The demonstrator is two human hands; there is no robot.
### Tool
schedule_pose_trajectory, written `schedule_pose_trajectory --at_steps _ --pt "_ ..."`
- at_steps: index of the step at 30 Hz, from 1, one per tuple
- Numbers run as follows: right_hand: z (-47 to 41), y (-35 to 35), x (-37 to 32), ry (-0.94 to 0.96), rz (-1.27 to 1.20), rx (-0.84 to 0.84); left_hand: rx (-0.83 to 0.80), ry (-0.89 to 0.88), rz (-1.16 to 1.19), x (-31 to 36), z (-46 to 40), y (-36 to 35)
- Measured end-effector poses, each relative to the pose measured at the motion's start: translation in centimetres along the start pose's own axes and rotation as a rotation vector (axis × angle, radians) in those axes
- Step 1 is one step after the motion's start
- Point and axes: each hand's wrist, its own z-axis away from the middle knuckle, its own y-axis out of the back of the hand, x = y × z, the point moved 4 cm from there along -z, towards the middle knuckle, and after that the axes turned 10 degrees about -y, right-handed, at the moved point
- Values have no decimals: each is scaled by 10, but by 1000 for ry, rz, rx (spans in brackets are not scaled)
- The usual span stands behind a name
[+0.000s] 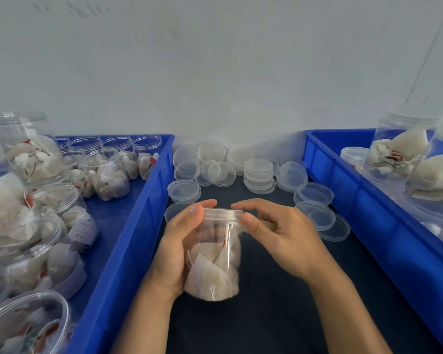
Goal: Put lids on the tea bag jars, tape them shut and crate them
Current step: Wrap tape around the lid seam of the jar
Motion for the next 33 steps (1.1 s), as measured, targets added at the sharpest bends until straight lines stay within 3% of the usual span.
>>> schedule_pose_trajectory --at_steps 8,18,22,25,33 --pt "1 0 1 25 -66 -93 -40 62 115 0 2 -3" --pt "-1 -4 1 -23 -52 16 -44 96 163 -2 -1 -1" --pt "1 -3 3 -37 32 37 -58 77 38 -5 -4 2" --pt "2 -3 -1 -45 84 86 23 23 -108 -4 -5 5" --pt "7 -5 -20 3 156 179 204 -321 -665 17 2 1"
